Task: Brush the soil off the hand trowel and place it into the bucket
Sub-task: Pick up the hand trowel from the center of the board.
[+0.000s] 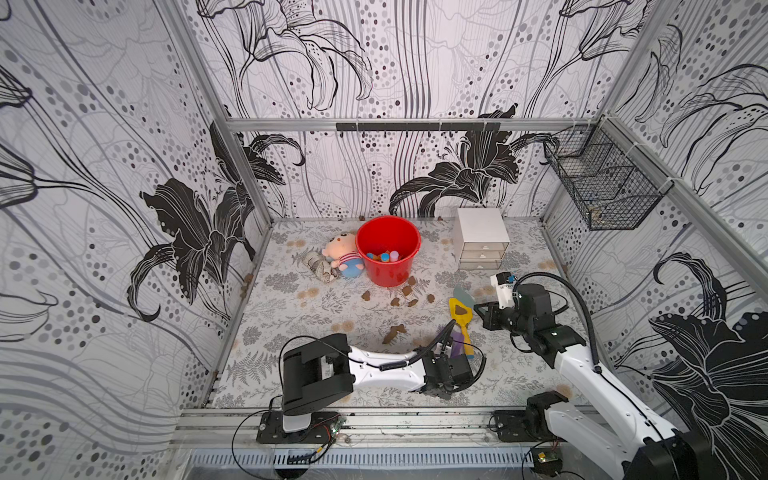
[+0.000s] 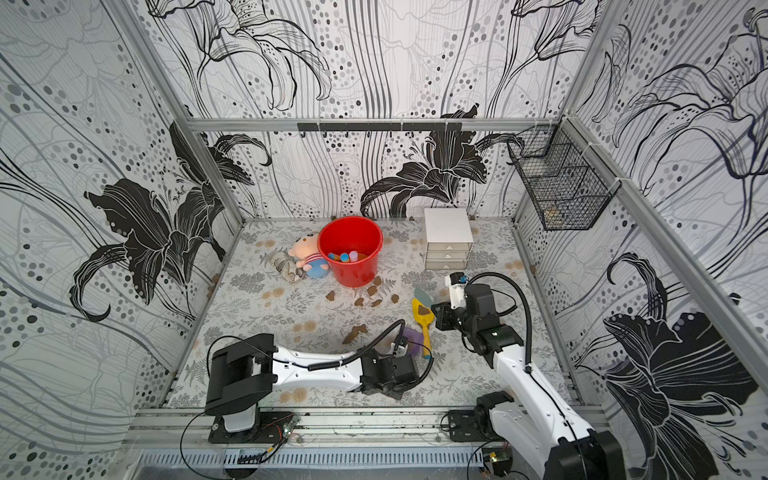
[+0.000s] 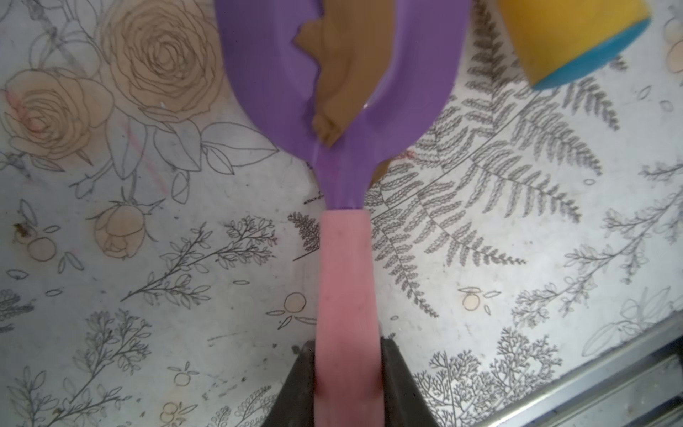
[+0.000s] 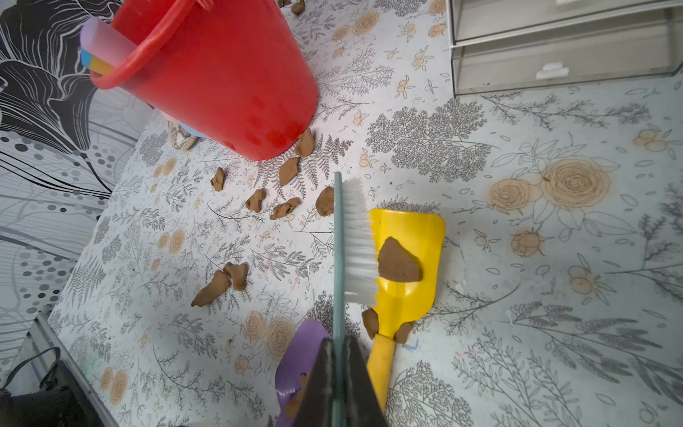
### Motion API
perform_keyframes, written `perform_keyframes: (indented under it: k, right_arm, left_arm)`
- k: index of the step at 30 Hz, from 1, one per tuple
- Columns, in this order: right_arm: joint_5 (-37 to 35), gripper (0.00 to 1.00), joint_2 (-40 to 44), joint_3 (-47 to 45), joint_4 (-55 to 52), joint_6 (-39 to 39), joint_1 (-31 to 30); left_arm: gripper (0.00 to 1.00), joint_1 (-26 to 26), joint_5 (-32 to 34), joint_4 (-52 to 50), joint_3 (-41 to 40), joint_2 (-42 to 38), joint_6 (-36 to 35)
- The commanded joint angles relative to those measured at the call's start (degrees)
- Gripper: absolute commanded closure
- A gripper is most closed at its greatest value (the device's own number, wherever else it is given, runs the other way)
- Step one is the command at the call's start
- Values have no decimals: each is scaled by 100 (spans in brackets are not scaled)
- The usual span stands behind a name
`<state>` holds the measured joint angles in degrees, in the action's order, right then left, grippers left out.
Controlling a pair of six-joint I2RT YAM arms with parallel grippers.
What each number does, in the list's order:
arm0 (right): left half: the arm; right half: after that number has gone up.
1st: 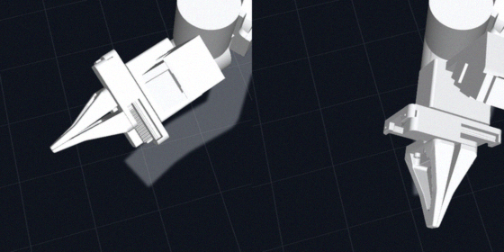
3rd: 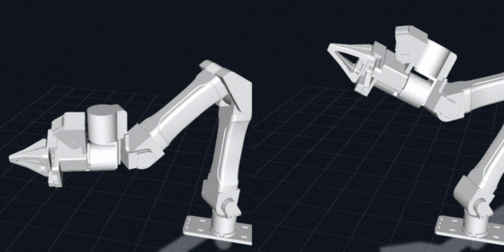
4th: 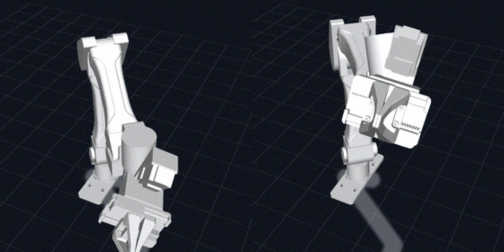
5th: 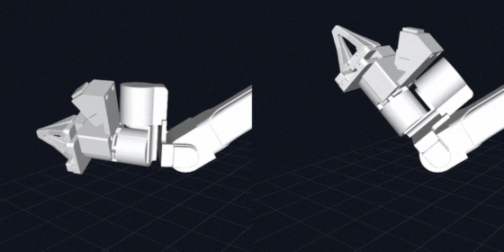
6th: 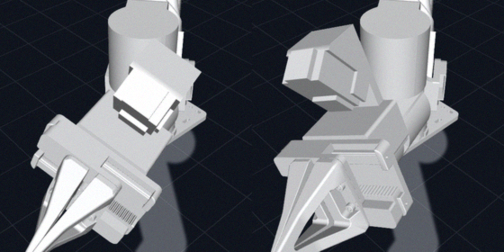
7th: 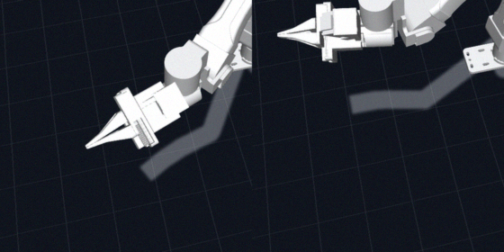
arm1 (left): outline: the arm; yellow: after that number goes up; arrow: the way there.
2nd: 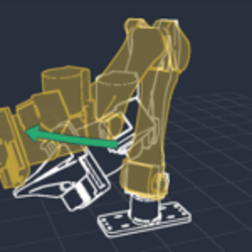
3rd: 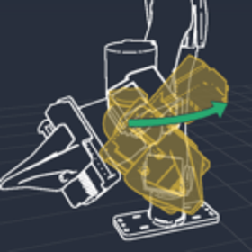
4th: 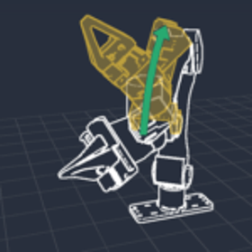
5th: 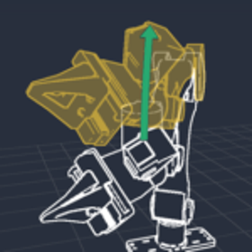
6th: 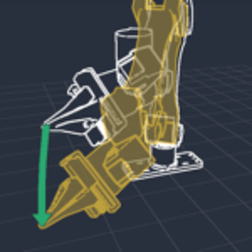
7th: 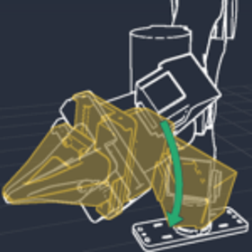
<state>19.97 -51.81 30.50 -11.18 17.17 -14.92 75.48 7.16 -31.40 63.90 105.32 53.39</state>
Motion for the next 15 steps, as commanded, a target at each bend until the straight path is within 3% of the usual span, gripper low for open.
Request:
perform_keyframes:
  k: [1,10,15]
  right_arm:
    - [196,100,215,-101,-72,95,24]
    - [1017,100,885,-158,-518,681,24]
    - [2025,100,1171,-169,-452,1551,15]
  left_arm:
    - [80,28,153,100,-291,-177,-65]
    - [100,-269,-105,-807,-887,-1532,-659]
    - [100,-1055,-772,-1237,-1229,-2697,-1025]
